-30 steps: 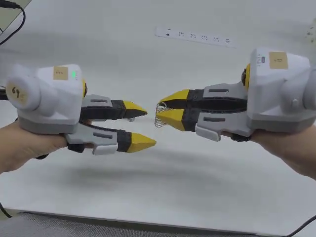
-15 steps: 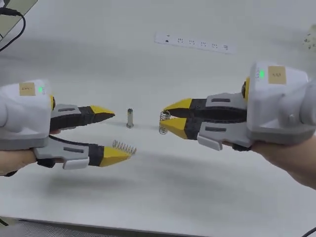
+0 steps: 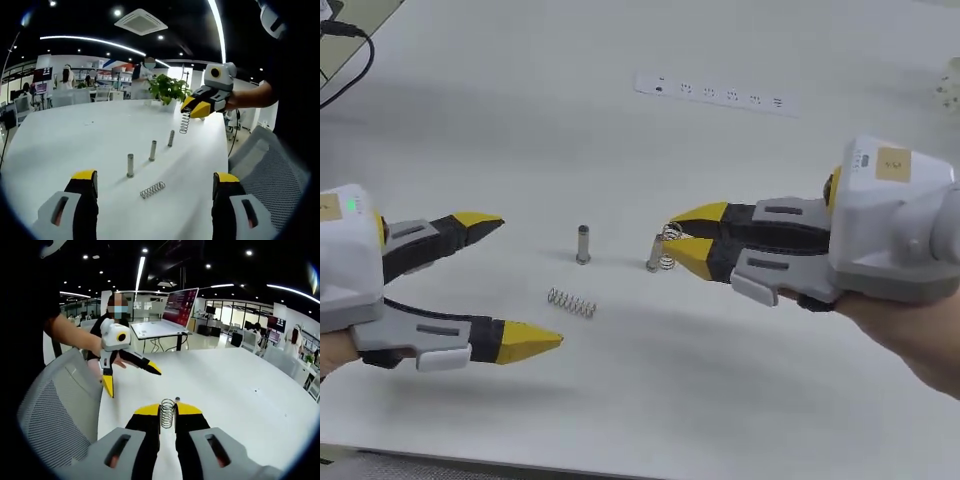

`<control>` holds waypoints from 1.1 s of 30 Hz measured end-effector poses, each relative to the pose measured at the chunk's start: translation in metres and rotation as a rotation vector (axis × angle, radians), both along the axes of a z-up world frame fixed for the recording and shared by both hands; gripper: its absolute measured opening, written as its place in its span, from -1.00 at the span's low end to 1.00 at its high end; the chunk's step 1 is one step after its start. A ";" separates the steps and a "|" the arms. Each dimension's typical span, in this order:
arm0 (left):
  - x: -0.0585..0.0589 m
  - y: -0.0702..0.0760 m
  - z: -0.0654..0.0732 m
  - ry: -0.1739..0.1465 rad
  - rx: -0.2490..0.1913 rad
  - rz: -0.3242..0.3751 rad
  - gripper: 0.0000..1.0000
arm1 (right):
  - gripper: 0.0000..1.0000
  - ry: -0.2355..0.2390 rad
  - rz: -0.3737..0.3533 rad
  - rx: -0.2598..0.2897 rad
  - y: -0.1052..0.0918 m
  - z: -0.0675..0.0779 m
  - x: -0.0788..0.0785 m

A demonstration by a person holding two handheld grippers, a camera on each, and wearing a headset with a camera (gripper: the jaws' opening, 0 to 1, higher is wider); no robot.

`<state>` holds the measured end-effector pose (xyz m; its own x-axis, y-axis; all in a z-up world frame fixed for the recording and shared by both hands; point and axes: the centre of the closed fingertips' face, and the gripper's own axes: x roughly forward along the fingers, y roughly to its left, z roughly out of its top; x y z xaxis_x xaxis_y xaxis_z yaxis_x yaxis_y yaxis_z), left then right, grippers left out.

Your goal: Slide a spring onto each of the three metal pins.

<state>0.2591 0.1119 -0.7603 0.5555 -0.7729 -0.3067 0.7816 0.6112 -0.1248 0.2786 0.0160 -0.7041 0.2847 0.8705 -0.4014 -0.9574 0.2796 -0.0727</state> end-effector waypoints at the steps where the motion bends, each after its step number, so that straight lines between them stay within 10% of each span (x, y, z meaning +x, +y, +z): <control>1: 0.002 0.001 0.002 -0.007 -0.006 0.013 0.93 | -0.84 0.001 -0.006 0.002 -0.001 -0.001 0.001; 33: 0.004 0.018 0.000 0.012 -0.021 0.090 0.96 | -0.84 0.062 -0.176 0.077 -0.005 -0.010 0.059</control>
<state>0.2635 0.1298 -0.7599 0.6195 -0.7262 -0.2981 0.7217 0.6763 -0.1476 0.3372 0.0105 -0.7145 0.4117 0.8384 -0.3572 -0.8953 0.4452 0.0130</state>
